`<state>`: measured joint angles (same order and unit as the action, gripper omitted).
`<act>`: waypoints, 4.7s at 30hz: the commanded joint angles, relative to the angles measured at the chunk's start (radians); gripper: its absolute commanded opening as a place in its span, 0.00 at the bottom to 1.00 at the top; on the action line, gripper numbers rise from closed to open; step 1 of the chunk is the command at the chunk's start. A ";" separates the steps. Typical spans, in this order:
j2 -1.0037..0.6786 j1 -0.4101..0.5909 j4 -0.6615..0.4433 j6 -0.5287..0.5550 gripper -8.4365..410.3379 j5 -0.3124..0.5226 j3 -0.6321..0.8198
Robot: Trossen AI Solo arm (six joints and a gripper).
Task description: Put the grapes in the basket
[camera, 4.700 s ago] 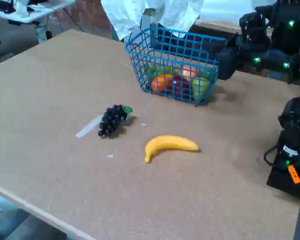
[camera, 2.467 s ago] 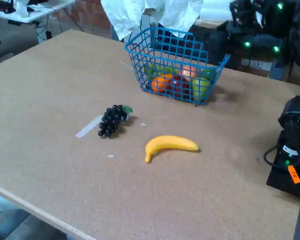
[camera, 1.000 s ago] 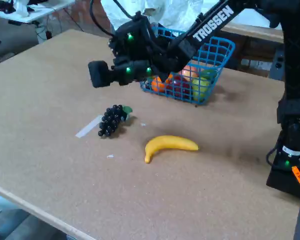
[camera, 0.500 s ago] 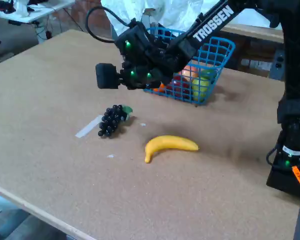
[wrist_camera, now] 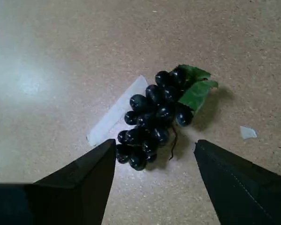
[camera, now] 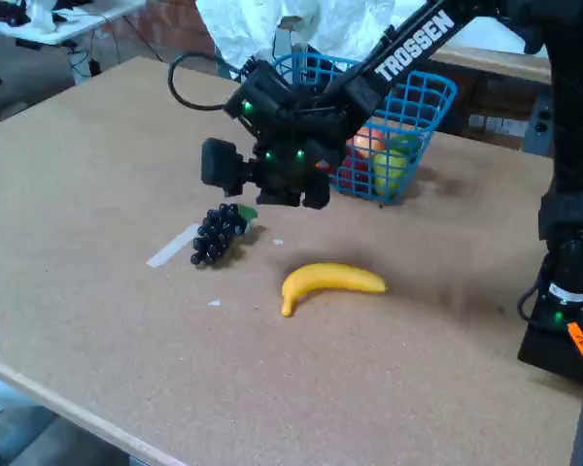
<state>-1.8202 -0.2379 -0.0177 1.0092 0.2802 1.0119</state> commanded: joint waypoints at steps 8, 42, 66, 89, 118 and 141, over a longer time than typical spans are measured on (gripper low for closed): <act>-0.114 0.040 0.104 -0.011 0.58 -0.108 0.002; -0.373 0.040 -0.063 -0.040 0.58 -0.025 0.321; -0.372 0.027 -0.055 -0.046 0.01 0.026 0.321; -0.142 0.018 -0.045 -0.367 0.02 0.113 0.321; 0.214 0.103 -0.037 -0.934 0.02 0.463 0.321; 0.304 0.419 -0.146 -0.813 0.02 0.449 0.172</act>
<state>-1.5211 0.1452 -0.2100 0.1764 0.7410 1.2446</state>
